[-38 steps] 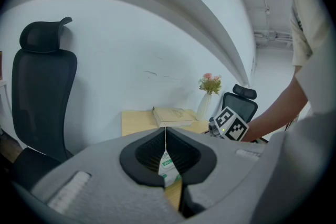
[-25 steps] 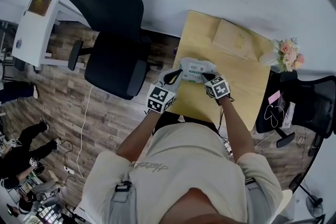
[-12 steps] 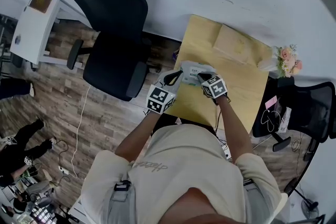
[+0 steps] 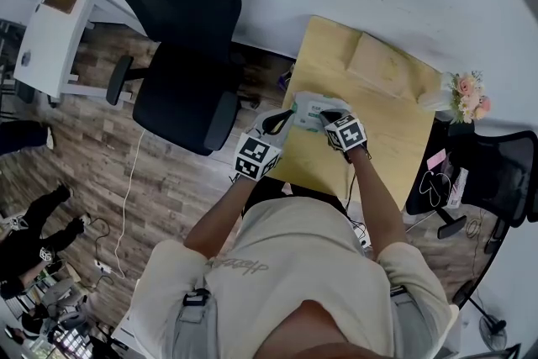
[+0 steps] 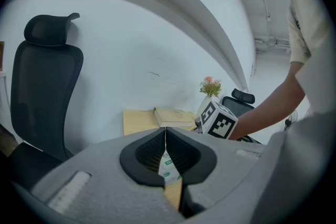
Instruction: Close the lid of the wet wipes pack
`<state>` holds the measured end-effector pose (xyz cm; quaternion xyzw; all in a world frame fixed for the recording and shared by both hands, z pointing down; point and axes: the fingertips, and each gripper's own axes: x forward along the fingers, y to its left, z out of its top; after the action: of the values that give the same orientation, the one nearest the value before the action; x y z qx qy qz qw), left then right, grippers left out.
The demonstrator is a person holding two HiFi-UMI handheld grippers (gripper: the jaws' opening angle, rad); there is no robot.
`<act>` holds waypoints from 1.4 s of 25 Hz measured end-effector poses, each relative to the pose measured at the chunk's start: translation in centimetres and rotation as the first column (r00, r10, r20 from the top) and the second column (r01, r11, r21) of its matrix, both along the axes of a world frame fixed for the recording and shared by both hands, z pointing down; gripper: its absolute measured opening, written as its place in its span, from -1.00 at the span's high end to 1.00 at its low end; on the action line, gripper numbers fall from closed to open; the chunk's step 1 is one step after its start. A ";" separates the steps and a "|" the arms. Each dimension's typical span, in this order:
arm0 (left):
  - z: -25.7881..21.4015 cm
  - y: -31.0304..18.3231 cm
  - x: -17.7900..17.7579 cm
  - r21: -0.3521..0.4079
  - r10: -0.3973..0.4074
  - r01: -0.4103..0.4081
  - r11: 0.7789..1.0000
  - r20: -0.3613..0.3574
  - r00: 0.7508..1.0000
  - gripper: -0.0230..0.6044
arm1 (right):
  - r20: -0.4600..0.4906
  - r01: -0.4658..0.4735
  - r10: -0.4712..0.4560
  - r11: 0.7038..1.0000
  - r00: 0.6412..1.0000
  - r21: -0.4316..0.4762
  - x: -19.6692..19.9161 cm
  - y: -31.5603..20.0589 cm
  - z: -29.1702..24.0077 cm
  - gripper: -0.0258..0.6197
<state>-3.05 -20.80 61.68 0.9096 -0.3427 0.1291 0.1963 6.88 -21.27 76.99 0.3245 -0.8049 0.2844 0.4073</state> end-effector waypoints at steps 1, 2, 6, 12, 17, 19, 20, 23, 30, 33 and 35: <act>0.1 0.1 0.0 -0.002 0.002 -0.002 1.000 0.000 1.000 0.87 | -0.005 -0.008 0.008 1.000 1.000 -0.007 0.0 0.0 0.1 0.91; 0.2 0.1 0.0 -0.004 0.005 -0.005 1.000 0.000 1.000 0.87 | -0.010 -0.015 0.015 1.000 1.000 -0.016 0.0 0.0 0.2 0.91; 0.2 0.3 0.2 0.000 0.016 -0.016 1.000 -0.005 1.000 0.87 | -0.023 -0.014 0.013 0.999 1.000 -0.046 -0.2 0.0 0.2 0.91; -1.1 0.2 1.2 0.029 0.043 -0.043 0.999 -0.003 0.999 0.87 | 0.064 -0.116 0.117 0.993 0.991 -0.022 0.8 0.3 -1.0 0.92; -2.6 0.0 1.9 0.063 0.058 -0.058 0.996 0.002 0.998 0.87 | 0.124 -0.186 0.179 0.982 0.976 0.045 3.2 1.8 -4.3 0.92; -3.3 0.0 2.2 0.073 0.062 -0.062 0.995 0.004 0.998 0.87 | 0.131 -0.196 0.183 0.976 0.974 0.092 4.3 2.3 -6.1 0.92; -3.7 0.0 2.4 0.078 0.064 -0.064 0.995 0.005 0.998 0.87 | 0.138 -0.204 0.187 0.972 0.973 0.120 4.9 2.5 -7.1 0.92; -5.0 0.0 3.1 0.098 0.075 -0.075 0.992 0.006 0.997 0.87 | 0.181 -0.253 0.218 0.947 0.959 0.197 6.6 2.9 -10.7 0.92; -9.4 -0.3 4.7 0.171 0.095 -0.094 0.981 0.004 0.996 0.87 | 0.302 -0.367 0.264 0.856 0.916 0.364 10.1 3.4 -20.1 0.92; -11.8 -0.7 5.3 0.209 0.097 -0.095 0.973 0.000 0.995 0.87 | 0.339 -0.393 0.258 0.815 0.904 0.426 11.3 3.5 -23.9 0.92; -13.3 -1.1 5.7 0.235 0.097 -0.092 0.968 -0.007 0.995 0.87 | 0.363 -0.404 0.247 0.791 0.898 0.461 11.9 3.3 -26.2 0.92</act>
<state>2.61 -21.87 48.36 0.9428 -0.3101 0.0885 0.0844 18.76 -17.96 50.79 0.5140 -0.8322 0.1637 0.1278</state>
